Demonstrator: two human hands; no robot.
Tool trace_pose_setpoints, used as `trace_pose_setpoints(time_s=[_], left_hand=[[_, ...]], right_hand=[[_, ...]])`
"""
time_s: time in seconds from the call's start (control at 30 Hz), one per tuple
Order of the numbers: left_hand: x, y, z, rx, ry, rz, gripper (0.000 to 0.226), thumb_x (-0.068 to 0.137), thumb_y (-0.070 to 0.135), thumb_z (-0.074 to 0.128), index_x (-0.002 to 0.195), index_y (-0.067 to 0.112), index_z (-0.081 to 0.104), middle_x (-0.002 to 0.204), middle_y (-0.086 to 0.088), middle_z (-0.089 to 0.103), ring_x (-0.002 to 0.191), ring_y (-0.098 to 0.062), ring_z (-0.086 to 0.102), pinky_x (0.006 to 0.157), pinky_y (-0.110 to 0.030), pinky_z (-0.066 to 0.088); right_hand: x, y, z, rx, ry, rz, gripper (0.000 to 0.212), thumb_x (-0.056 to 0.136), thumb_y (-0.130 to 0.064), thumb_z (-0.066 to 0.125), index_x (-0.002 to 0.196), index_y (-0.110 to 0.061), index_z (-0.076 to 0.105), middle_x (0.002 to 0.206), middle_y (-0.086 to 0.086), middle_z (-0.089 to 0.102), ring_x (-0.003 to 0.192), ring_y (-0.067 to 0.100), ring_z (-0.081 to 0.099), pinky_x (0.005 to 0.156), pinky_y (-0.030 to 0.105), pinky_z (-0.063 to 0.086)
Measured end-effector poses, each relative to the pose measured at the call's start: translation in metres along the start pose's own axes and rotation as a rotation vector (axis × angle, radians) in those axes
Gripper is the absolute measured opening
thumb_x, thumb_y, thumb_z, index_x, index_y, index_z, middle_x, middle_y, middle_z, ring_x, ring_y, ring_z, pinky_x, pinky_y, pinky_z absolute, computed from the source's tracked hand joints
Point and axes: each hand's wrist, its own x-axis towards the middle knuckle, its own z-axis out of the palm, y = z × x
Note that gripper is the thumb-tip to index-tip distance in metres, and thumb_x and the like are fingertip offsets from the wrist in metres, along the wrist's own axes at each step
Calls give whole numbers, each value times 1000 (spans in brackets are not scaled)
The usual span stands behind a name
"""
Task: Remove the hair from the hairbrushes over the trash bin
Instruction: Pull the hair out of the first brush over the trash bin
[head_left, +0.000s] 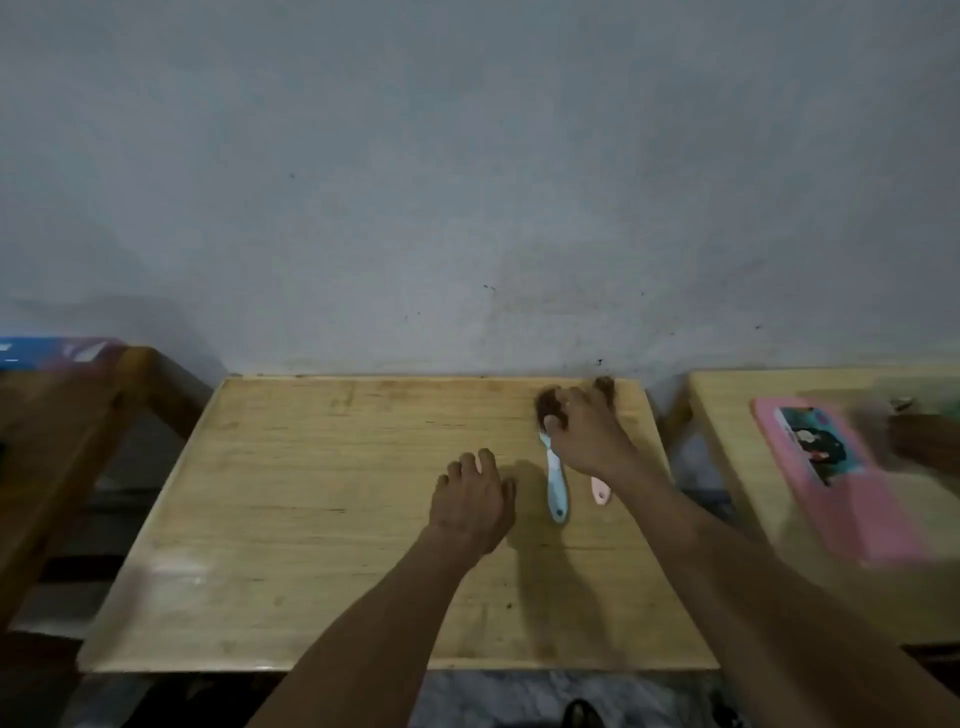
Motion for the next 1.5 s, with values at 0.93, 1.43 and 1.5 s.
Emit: trace_pose_setpoints(time_s=[0.93, 1.43, 1.5], left_hand=[[113, 8, 95, -1044, -6, -147, 37, 89, 29, 66, 112, 4, 51, 101, -9, 65, 84, -22, 64, 64, -31, 45], [16, -148, 67, -1294, 216, -156, 42, 85, 49, 67, 91, 9, 58, 72, -6, 56, 49, -18, 46, 46, -28, 36], [-6, -160, 73, -1301, 263, -161, 49, 82, 59, 67, 90, 12, 58, 71, -5, 55, 48, -18, 46, 44, -27, 35]], right_hand=[[146, 0, 71, -89, 145, 87, 91, 84, -64, 66, 147, -5, 36, 132, 17, 61, 112, 36, 64, 78, 39, 55], [62, -141, 113, 33, -233, -175, 63, 86, -55, 76, 110, 3, 68, 90, 14, 70, 65, 26, 67, 70, 35, 63], [46, -151, 125, 3, -247, -232, 62, 87, -57, 75, 107, 1, 71, 88, 12, 72, 66, 25, 69, 69, 34, 63]])
